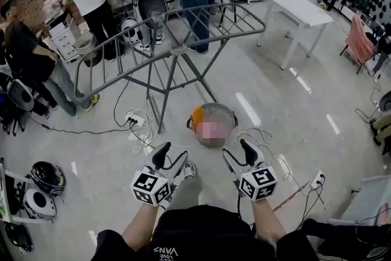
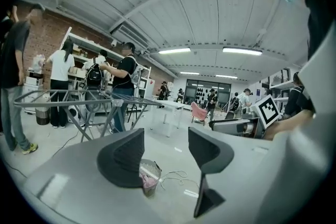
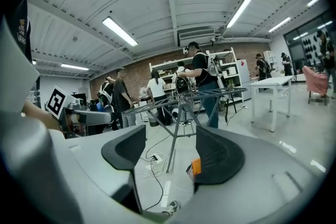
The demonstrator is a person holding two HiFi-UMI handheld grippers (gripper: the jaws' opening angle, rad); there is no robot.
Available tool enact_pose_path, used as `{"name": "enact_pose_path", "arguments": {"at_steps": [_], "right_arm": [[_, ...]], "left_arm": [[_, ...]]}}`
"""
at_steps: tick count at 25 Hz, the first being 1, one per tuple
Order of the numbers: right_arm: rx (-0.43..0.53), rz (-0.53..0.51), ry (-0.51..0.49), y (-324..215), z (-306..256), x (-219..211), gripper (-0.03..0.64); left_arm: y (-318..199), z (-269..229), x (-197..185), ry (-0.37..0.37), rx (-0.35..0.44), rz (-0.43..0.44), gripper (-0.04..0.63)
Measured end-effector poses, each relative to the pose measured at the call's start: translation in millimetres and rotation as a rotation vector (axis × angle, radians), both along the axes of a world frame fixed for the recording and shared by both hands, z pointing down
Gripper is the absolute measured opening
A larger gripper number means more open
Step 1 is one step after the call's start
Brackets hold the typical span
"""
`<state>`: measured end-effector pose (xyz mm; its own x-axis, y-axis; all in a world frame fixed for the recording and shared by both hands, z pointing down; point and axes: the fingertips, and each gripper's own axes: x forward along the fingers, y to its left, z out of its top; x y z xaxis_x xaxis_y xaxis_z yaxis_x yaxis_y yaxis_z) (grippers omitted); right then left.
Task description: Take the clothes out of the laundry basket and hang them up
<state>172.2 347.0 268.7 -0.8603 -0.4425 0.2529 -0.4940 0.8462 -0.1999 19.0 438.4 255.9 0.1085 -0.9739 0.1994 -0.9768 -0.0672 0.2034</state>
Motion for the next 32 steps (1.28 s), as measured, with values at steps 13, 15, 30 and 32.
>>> {"name": "enact_pose_path", "arguments": {"at_steps": [13,15,30,32], "right_arm": [[-0.192,0.036,0.168,-108,83,-66,0.31],[-0.22,0.052,0.197,-128,98,-77,0.31],[-0.424,0.073,0.282,-257,225,-85,0.31],[-0.457,0.038,0.304,-270,249,-81,0.31]], "left_arm": [[-130,93,-68,0.113,-0.211,0.094,0.252],[-151,108,-79,0.112,-0.251,0.129,0.252],[-293,254,-92,0.06,-0.529,0.229,0.252],[-309,277,-84,0.06,-0.574,0.223,0.252]]}}
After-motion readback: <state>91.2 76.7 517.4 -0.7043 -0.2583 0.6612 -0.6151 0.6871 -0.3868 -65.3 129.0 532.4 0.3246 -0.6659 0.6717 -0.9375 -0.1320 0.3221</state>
